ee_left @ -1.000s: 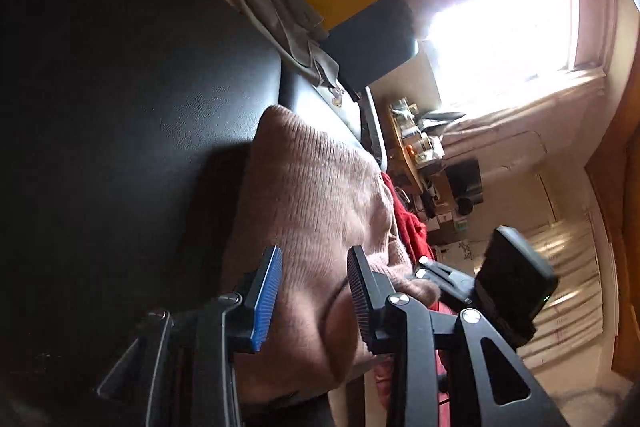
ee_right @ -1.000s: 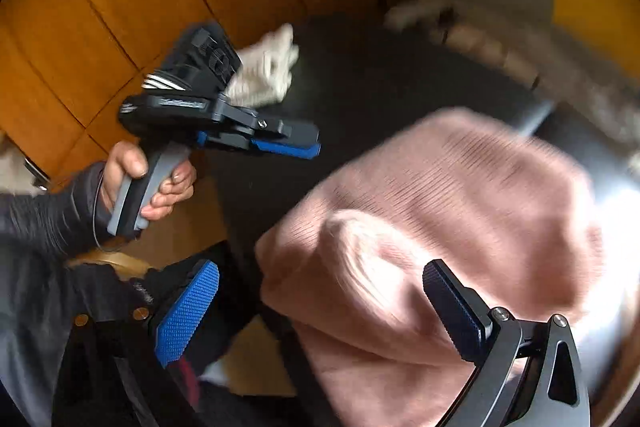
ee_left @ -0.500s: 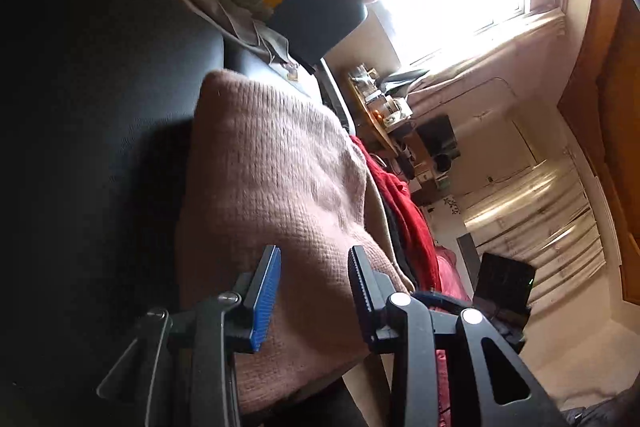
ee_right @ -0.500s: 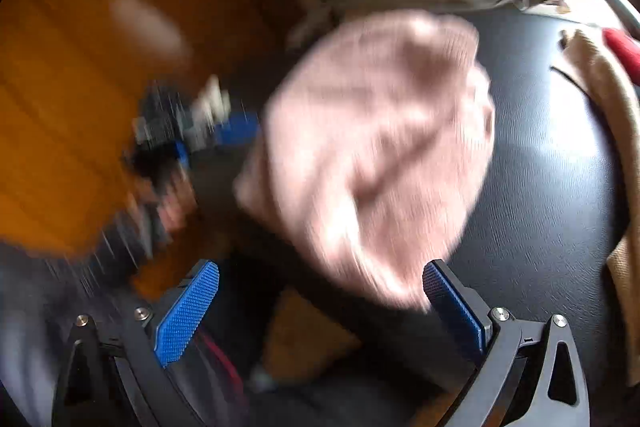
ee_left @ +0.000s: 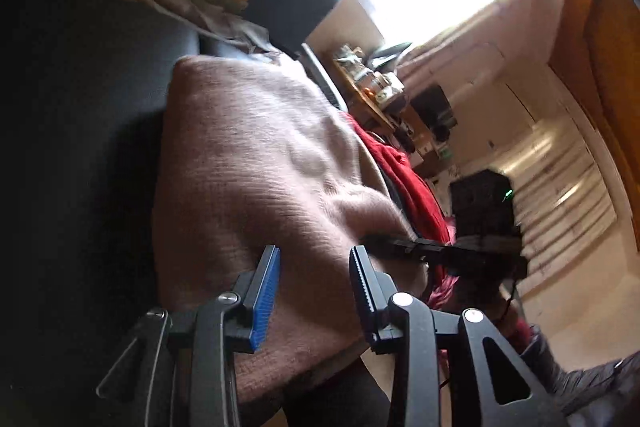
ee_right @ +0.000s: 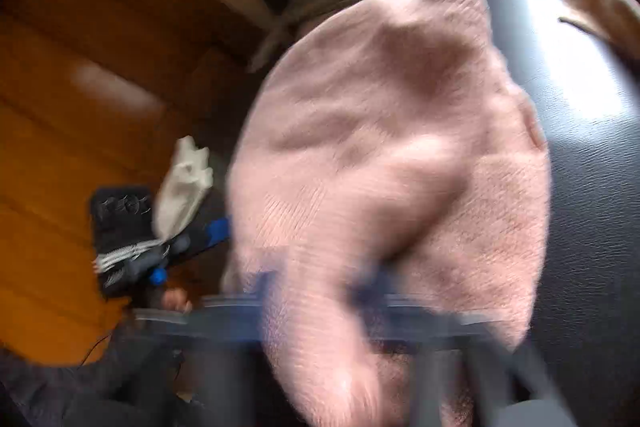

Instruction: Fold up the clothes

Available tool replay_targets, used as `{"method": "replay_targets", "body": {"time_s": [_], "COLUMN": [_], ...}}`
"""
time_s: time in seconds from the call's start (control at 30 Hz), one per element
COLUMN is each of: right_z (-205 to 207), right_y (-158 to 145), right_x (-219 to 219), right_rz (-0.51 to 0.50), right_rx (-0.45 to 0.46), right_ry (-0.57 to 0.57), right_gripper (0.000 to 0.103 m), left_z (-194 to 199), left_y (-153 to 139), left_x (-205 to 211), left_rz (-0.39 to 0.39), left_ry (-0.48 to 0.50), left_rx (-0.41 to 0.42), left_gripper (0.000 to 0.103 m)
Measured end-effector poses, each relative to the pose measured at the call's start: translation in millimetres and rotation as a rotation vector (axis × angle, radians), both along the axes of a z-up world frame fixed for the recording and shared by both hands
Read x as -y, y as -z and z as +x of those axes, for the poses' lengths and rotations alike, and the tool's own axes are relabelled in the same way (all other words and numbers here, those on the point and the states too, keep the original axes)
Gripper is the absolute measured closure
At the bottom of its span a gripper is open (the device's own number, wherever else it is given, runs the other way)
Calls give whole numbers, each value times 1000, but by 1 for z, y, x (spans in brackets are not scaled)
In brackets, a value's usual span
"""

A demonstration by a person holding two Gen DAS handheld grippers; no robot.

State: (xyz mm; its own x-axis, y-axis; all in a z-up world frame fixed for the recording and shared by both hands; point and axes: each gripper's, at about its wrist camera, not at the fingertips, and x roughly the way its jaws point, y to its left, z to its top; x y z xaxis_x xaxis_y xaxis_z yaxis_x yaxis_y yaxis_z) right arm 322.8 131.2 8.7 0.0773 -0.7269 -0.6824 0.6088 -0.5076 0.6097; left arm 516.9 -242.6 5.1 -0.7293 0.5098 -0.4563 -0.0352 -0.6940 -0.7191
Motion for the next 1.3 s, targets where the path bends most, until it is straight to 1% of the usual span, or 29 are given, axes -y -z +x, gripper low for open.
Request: {"method": "replay_targets", "body": {"time_s": [0.1, 0.17, 0.2, 0.27, 0.33, 0.4, 0.43, 0.47, 0.5, 0.53, 0.57, 0.6, 0.63, 0.67, 0.7, 0.73, 0.77, 0.83, 0.9, 0.97, 1.0, 1.03, 1.07, 1.1, 1.13, 1.17, 1.2, 1.23, 1.3], "right_z": [9, 13, 12, 10, 10, 9, 9, 8, 7, 6, 2, -2, -5, -11, -17, -25, -34, -52, -70, -90, -100, -109, -115, -118, -119, -116, -112, -104, -88], "right_y": [-36, -54, -46, -28, 7, 42, 57, 58, 57, 52, 44, 36, 27, 14, 2, -9, -17, -27, -23, -17, -14, -10, -4, 0, 3, 0, -5, -18, -39], "right_x": [-6, -26, -36, -56, -69, -83, -89, -94, -94, -94, -93, -92, -91, -90, -89, -86, -81, -67, -47, -32, -28, -23, -14, -1, 10, 16, 22, 20, 11], "right_rz": [-29, -81, -74, -65, -90, -114, -132, -172, -179, -181, -187, -193, -202, -227, -248, -264, -262, -238, -188, -137, -121, -107, -93, -52, -13, 18, 45, 53, 80], "right_rx": [-103, -142, -128, -95, -4, 87, 131, 157, 162, 152, 142, 133, 118, 76, 37, -2, -42, -101, -130, -132, -116, -100, -96, -107, -123, -161, -204, -271, -391], "right_ry": [16, 66, 103, 176, 232, 288, 313, 318, 305, 284, 272, 260, 251, 252, 254, 256, 262, 272, 281, 291, 294, 294, 279, 246, 217, 204, 194, 197, 232], "right_gripper": [91, 92, 92, 92, 91, 94, 94, 93, 88, 86, 80, 67, 58, 37, 20, 16, 13, 13, 13, 13, 13, 14, 18, 43, 63, 86, 86, 87, 87], "left_z": [4, 0, -5, -18, -23, -27, -27, -27, -26, -25, -22, -20, -18, -18, -19, -19, -20, -22, -26, -31, -33, -35, -37, -38, -39, -41, -41, -41, -43], "left_y": [-11, -8, -4, 13, 25, 36, 35, 33, 31, 27, 22, 17, 13, 8, 4, 2, -2, -10, -12, -15, -16, -17, -19, -21, -24, -26, -29, -31, -37], "left_x": [-13, -25, -33, -48, -56, -63, -61, -59, -58, -56, -56, -54, -53, -52, -50, -47, -43, -35, -26, -17, -13, -9, -5, -3, -2, 0, 1, 2, 1], "left_rz": [-36, -62, -78, -126, -163, -194, -178, -166, -165, -164, -167, -167, -168, -172, -177, -181, -178, -172, -165, -157, -154, -150, -147, -145, -144, -143, -142, -141, -150], "left_ry": [46, 80, 100, 141, 163, 182, 176, 169, 156, 144, 134, 126, 117, 109, 99, 86, 65, 25, -4, -34, -49, -63, -78, -90, -102, -114, -125, -130, -131], "left_rx": [-89, -85, -59, 35, 65, 93, 98, 101, 98, 94, 80, 59, 40, 26, 13, 3, -11, -38, -39, -39, -40, -40, -42, -51, -60, -70, -82, -106, -141], "left_gripper": [63, 61, 60, 60, 61, 61, 61, 61, 61, 61, 61, 60, 60, 60, 60, 60, 60, 60, 60, 60, 60, 60, 60, 60, 60, 60, 60, 59, 58]}}
